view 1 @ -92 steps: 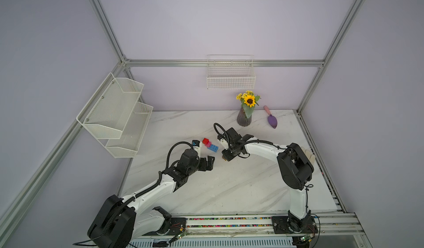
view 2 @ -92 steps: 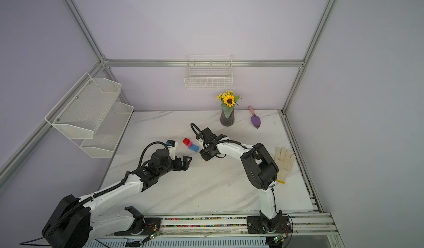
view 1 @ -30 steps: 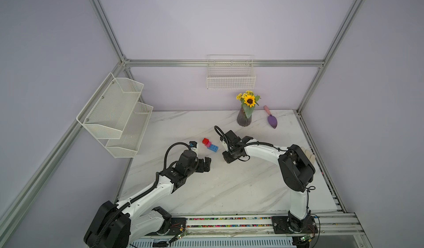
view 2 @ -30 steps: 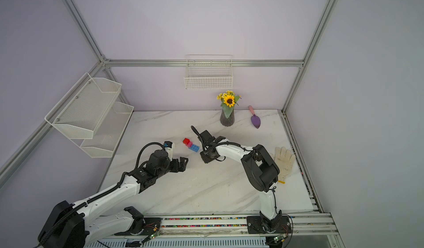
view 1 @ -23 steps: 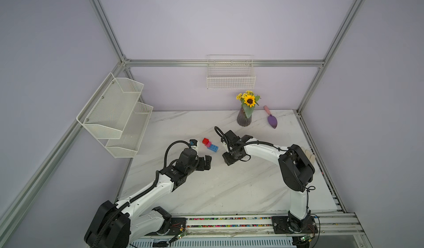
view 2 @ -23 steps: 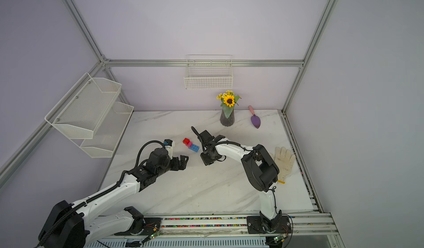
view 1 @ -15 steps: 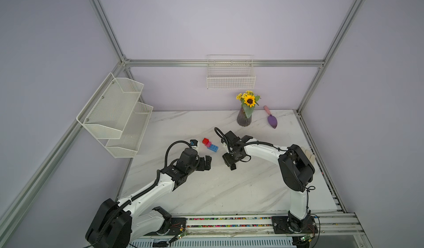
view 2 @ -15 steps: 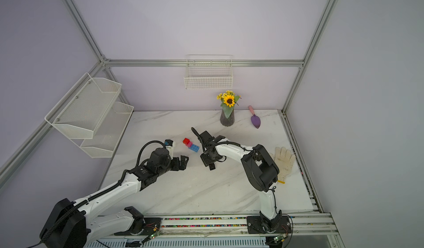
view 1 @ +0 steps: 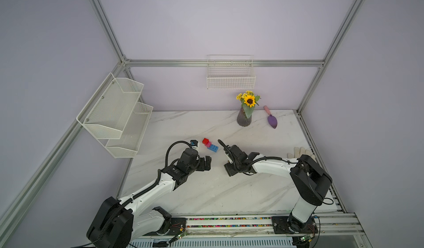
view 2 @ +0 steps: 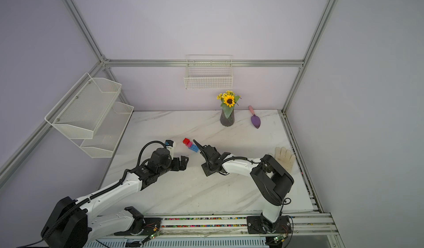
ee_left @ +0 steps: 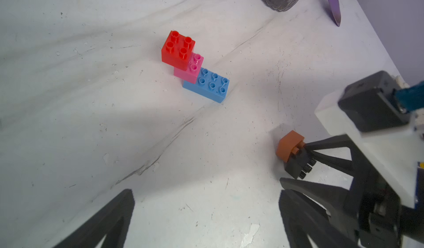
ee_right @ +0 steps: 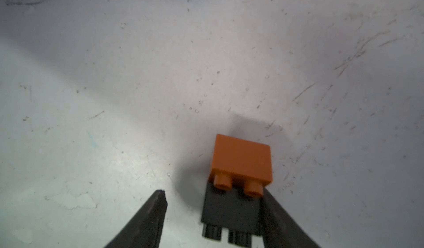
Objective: Assemble the letter v with lego
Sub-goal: Pick up the lego brick from the center of the board.
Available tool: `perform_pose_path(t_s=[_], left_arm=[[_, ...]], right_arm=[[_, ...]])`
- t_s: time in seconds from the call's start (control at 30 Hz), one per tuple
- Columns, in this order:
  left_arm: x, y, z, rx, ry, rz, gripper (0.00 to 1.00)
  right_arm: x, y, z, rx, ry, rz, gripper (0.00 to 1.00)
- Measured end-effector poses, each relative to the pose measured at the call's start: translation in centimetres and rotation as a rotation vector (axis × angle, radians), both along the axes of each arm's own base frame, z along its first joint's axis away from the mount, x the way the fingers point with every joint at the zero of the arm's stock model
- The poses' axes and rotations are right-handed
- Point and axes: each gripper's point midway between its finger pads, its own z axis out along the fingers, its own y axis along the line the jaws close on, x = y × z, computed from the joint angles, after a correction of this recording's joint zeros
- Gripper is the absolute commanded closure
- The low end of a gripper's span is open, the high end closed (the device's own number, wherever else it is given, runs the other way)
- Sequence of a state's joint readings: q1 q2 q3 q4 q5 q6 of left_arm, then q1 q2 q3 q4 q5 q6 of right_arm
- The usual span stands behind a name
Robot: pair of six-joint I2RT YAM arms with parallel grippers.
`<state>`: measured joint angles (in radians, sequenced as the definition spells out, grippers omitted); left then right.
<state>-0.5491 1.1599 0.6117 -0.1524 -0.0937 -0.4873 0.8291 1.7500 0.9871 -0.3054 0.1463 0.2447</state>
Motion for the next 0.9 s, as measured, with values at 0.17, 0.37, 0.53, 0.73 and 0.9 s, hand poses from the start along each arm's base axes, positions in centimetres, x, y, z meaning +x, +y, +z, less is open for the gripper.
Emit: perform_pose_path(t_s=[0.17, 0.37, 0.53, 0.73, 0.9], left_arm=[[0.1, -0.1, -0.2, 0.0, 0.001, 0.0, 0.0], [0.1, 0.0, -0.2, 0.0, 0.0, 0.0, 0.0], [0.1, 0.0, -0.2, 0.0, -0.002, 0.001, 0.0], [0.2, 0.0, -0.1, 0.0, -0.005, 0.002, 0.0], [0.1, 0.0, -0.3, 0.001, -0.003, 0.003, 0.0]], right_arm=[[-0.2, 0.0, -0.6, 0.005, -0.099, -0.078, 0.34], [1.1, -0.9, -0.6, 0.055, -0.191, -0.198, 0.34], [1.7, -0.7, -0.7, 0.097, -0.224, -0.249, 0.39], [1.8, -0.4, -0.7, 0.13, -0.245, -0.269, 0.6], [1.6, -0.6, -0.6, 0.122, -0.247, -0.266, 0.66]])
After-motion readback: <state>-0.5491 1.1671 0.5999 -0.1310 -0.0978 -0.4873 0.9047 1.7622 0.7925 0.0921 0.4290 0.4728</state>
